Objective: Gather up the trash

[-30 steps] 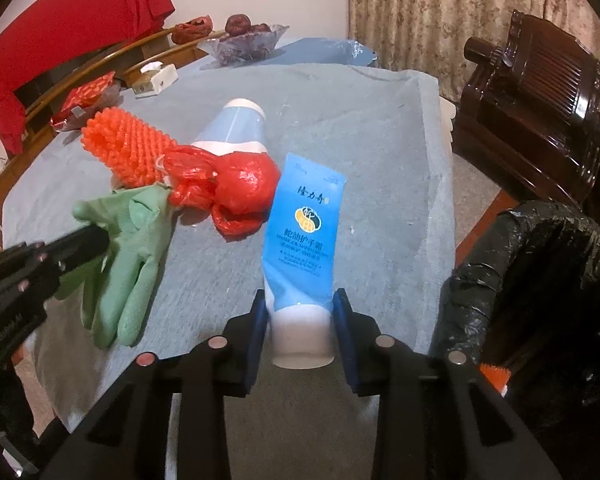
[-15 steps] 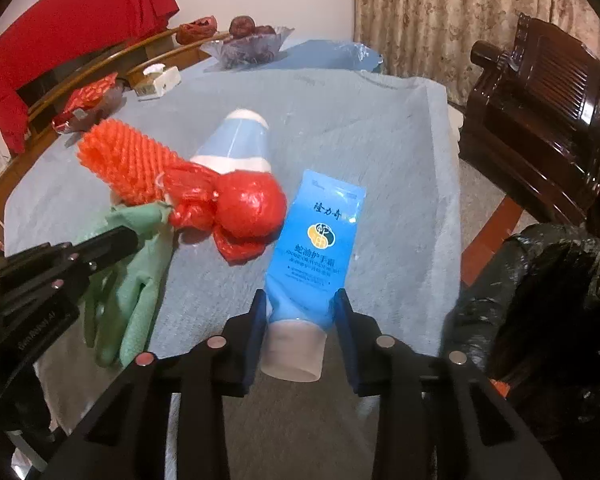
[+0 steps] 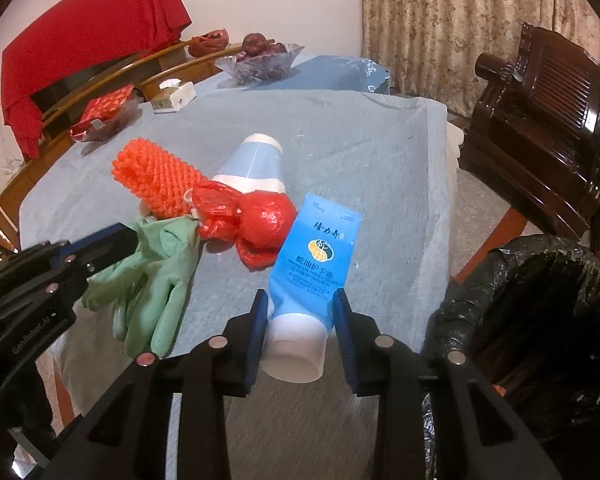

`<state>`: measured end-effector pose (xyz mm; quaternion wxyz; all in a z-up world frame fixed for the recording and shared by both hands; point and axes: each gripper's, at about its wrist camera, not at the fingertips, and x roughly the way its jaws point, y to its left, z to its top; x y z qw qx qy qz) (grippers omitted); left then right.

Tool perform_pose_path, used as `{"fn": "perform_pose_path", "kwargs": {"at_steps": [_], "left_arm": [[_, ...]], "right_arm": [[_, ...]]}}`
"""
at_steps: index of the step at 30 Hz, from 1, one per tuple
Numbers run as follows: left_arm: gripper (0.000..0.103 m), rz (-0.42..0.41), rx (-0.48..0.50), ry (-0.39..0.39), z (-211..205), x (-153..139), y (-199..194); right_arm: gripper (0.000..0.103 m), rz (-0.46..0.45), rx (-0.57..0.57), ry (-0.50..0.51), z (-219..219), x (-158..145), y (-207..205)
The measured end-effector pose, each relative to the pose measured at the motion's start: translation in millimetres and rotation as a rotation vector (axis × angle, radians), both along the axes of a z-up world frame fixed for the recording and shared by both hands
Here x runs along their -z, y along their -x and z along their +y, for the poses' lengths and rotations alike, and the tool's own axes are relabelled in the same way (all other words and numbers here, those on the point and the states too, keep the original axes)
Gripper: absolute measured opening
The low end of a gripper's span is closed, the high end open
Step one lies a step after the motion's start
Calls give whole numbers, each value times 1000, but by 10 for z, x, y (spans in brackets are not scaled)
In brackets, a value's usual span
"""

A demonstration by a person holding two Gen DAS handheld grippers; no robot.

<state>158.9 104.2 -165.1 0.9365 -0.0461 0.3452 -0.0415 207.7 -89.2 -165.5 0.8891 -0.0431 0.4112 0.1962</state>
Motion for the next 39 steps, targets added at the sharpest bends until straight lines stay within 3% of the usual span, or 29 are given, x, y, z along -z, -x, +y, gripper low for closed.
{"fn": "perform_pose_path", "kwargs": {"at_steps": [1, 5, 18, 19, 20, 26, 34, 39], "left_arm": [[34, -7, -12, -7, 20, -3, 9], [52, -23, -52, -27, 89, -13, 31], [51, 98, -58, -27, 50, 382, -369], [46, 100, -57, -36, 30, 388, -388], [28, 104, -50, -37, 18, 395, -393], [14, 100, -23, -26, -54, 379, -324], [11, 95, -30, -16, -27, 320, -100], [11, 92, -51, -9, 58, 312, -41]], "right_arm": [[33, 1, 0, -1, -2, 4, -2], [33, 9, -1, -5, 2, 47, -9], [22, 31, -11, -13, -3, 142, -54], [22, 32, -11, -15, -5, 146, -57], [22, 30, -9, -13, -4, 145, -62], [24, 37, -3, -9, 3, 157, -68], [40, 65, 5, -14, -26, 154, -63], [44, 84, 6, -5, -2, 192, -43]]}}
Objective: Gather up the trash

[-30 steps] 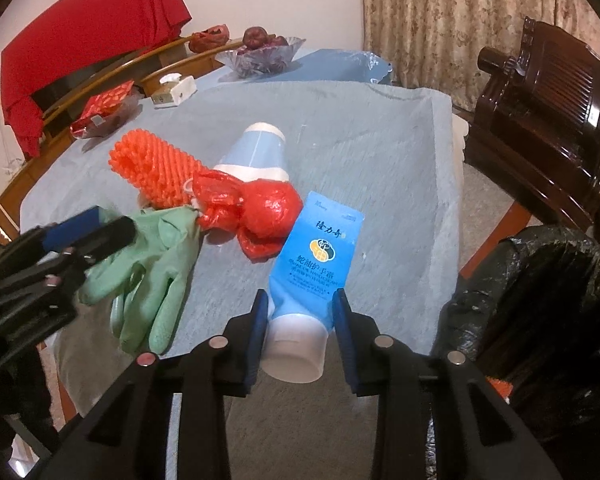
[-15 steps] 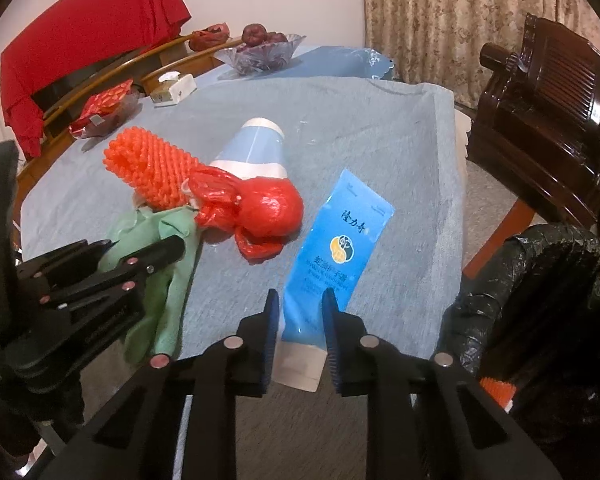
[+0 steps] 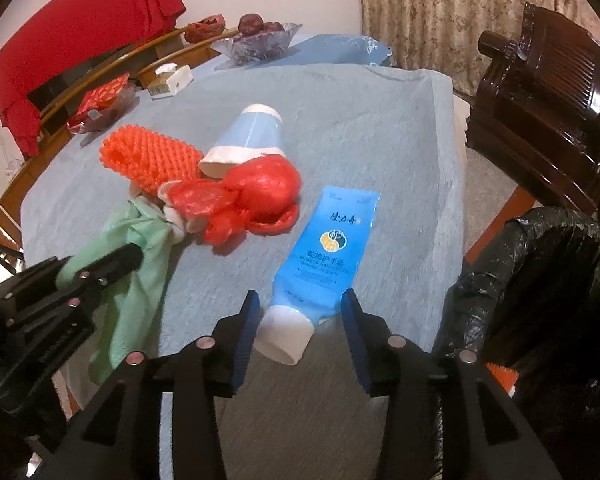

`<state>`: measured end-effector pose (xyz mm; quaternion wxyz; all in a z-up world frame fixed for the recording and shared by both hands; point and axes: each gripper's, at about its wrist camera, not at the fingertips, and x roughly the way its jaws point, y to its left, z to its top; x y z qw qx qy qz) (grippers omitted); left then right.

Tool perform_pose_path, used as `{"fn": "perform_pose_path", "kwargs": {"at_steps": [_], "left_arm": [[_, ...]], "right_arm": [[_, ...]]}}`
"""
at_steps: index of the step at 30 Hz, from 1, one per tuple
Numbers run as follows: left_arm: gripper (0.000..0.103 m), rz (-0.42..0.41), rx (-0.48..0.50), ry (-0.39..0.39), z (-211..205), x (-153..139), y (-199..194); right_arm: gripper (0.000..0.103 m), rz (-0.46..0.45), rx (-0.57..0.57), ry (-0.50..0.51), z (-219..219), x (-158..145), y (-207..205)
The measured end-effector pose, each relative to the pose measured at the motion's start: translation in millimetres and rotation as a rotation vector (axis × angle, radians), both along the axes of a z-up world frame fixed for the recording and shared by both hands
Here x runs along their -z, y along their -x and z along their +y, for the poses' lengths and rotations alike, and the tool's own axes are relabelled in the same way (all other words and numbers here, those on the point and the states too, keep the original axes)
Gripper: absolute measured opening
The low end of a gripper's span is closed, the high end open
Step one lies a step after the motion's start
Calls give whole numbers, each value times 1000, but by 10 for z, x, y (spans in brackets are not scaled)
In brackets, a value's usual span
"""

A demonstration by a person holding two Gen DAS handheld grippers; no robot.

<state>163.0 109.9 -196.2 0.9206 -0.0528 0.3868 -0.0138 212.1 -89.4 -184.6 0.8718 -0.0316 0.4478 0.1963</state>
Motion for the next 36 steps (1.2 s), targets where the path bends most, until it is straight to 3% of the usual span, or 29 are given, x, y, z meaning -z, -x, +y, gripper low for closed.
{"fn": "perform_pose_path", "kwargs": {"at_steps": [6, 13, 14, 16, 27, 36], "left_arm": [[11, 3, 20, 5, -54, 32, -26], [11, -1, 31, 9, -76, 34, -61], [11, -1, 32, 9, -77, 37, -57], [11, 0, 30, 12, -69, 35, -47], [10, -13, 39, 25, -71, -33, -21], [9, -58, 62, 57, -136, -303, 136]], "right_arm": [[54, 44, 31, 7, -4, 87, -104], [54, 76, 33, 24, 82, 144, -74], [53, 74, 30, 27, 94, 146, -60], [32, 59, 22, 52, 116, 150, -44], [29, 26, -14, 76, 106, 69, 29], [29, -19, -8, 60, -22, -136, 181]]}}
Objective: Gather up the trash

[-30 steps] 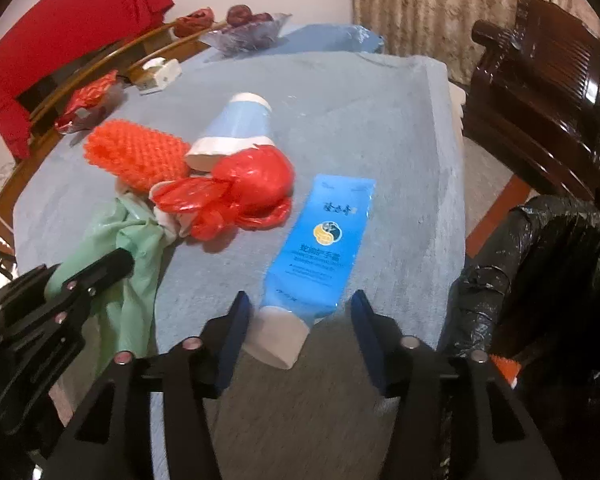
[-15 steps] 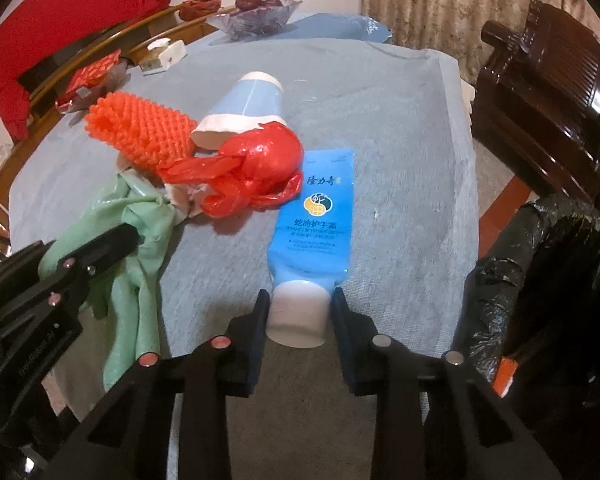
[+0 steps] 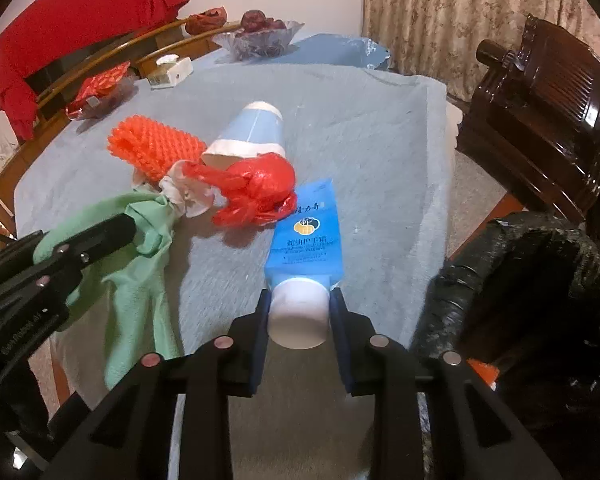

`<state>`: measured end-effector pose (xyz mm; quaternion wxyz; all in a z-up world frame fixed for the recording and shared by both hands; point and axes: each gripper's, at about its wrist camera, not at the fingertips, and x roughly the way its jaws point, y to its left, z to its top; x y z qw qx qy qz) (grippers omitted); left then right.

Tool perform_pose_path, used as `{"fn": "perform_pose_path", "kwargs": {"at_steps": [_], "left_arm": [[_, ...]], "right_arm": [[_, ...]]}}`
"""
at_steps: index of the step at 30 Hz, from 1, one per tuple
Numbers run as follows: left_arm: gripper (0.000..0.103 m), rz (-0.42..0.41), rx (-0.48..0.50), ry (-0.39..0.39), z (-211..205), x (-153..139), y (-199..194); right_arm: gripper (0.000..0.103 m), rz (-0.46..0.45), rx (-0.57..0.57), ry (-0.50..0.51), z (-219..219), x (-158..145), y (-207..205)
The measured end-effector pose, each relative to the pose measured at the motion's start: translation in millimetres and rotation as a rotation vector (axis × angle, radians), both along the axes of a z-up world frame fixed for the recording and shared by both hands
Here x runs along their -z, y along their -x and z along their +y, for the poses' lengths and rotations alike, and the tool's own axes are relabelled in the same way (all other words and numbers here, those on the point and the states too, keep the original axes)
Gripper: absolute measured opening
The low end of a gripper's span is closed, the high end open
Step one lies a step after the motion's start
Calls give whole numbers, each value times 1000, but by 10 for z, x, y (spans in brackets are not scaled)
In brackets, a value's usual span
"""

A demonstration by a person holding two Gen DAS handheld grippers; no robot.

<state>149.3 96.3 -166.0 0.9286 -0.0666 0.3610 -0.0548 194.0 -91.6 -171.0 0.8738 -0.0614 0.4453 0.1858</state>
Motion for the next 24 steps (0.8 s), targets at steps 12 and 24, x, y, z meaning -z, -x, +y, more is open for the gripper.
{"fn": "perform_pose_path", "kwargs": {"at_steps": [12, 24], "left_arm": [[9, -55, -15, 7, -82, -294, 189], [9, -137, 8, 13, -244, -694, 320]], "right_arm": [[29, -72, 25, -44, -244, -343, 176], [29, -150, 44, -83, -423, -705, 345]]}}
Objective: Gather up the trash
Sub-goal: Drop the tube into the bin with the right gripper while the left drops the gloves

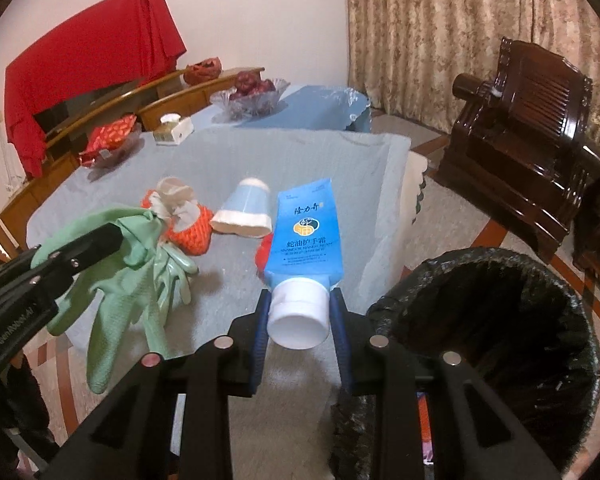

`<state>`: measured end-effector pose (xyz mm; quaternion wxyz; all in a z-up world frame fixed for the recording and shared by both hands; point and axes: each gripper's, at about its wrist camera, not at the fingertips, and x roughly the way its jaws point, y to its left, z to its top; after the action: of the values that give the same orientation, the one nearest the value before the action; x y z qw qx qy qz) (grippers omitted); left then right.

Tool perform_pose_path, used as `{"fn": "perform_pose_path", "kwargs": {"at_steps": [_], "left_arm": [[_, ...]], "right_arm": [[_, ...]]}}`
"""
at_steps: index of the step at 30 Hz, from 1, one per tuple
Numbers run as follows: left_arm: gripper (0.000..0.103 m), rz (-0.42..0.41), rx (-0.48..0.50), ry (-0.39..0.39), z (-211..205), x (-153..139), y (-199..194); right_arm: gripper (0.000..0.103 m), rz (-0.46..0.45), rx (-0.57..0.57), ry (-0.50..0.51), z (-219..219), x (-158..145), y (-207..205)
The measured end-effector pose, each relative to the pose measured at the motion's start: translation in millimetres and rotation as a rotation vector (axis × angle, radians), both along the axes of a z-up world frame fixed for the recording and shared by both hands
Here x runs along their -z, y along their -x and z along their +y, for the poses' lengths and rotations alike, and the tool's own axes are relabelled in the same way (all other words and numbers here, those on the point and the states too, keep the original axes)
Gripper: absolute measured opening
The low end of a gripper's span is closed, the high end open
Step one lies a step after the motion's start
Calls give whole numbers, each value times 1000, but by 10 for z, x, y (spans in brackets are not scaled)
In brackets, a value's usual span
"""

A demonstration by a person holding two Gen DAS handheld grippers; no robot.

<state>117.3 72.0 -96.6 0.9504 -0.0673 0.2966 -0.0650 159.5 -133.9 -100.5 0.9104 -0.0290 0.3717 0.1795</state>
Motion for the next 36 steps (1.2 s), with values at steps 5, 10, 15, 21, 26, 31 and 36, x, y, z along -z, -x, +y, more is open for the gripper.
{"fn": "perform_pose_path", "kwargs": {"at_steps": [5, 10, 15, 21, 26, 31, 36], "left_arm": [[9, -22, 38, -2, -200, -101, 18], [9, -44, 98, 4, -526, -185, -5], [9, -54, 164, 5, -919, -206, -47], [9, -27, 259, 24, -1450, -115, -134], [9, 0, 320, 13, -1775, 29, -211], [10, 29, 373, -1, -2033, 186, -321], [45, 36, 383, 1, -2088, 254, -354]], "right_arm": [[29, -32, 31, -13, -186, -167, 112], [29, -56, 87, -14, -528, -294, 237], [29, -59, 149, -4, -887, -327, 345], [29, -38, 232, 10, -1354, -259, 477], [29, 5, 301, 22, -1697, -77, 552], [29, 45, 344, 22, -1911, 130, 571], [46, 64, 385, 35, -2076, 279, 584]]}}
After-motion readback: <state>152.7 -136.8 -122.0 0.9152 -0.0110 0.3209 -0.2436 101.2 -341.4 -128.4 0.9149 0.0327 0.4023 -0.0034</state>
